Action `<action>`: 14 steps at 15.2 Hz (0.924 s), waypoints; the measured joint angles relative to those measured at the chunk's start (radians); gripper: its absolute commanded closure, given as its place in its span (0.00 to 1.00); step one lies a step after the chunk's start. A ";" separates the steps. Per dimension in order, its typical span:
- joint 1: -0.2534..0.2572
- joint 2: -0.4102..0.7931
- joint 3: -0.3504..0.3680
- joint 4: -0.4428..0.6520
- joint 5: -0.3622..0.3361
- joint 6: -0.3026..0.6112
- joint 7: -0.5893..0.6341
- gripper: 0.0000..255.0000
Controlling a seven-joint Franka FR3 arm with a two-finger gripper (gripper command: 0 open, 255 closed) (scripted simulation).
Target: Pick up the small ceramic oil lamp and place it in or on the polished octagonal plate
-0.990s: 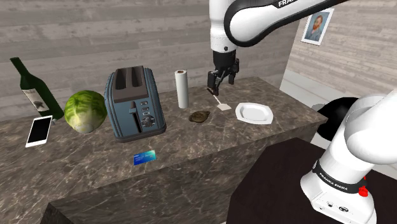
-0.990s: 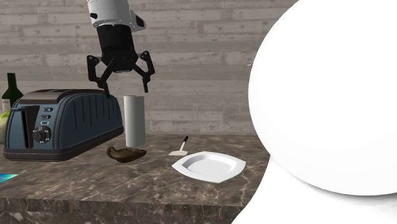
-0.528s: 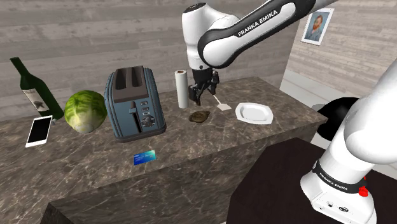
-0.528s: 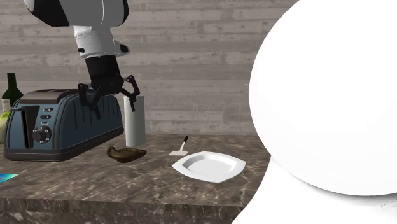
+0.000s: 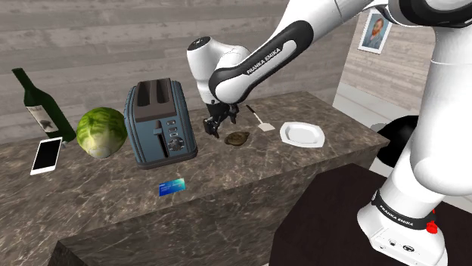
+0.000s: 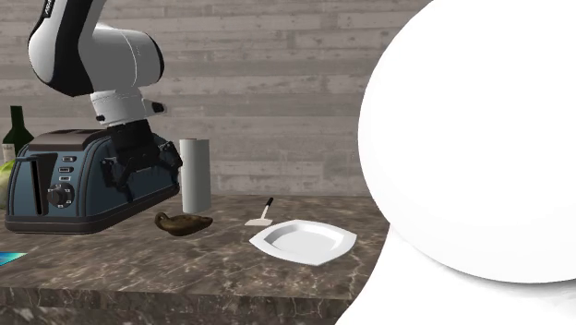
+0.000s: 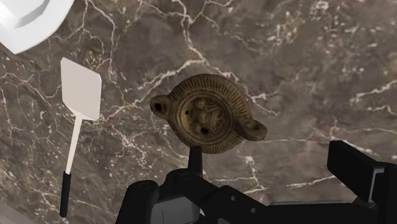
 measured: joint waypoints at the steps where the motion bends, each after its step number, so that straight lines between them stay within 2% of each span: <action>1: 0.006 0.024 -0.002 0.023 -0.011 -0.004 0.008 0.00; 9: 0.005 0.095 -0.022 0.019 -0.055 0.064 0.032 0.00; 14: 0.004 0.098 -0.023 0.015 -0.058 0.070 0.035 0.00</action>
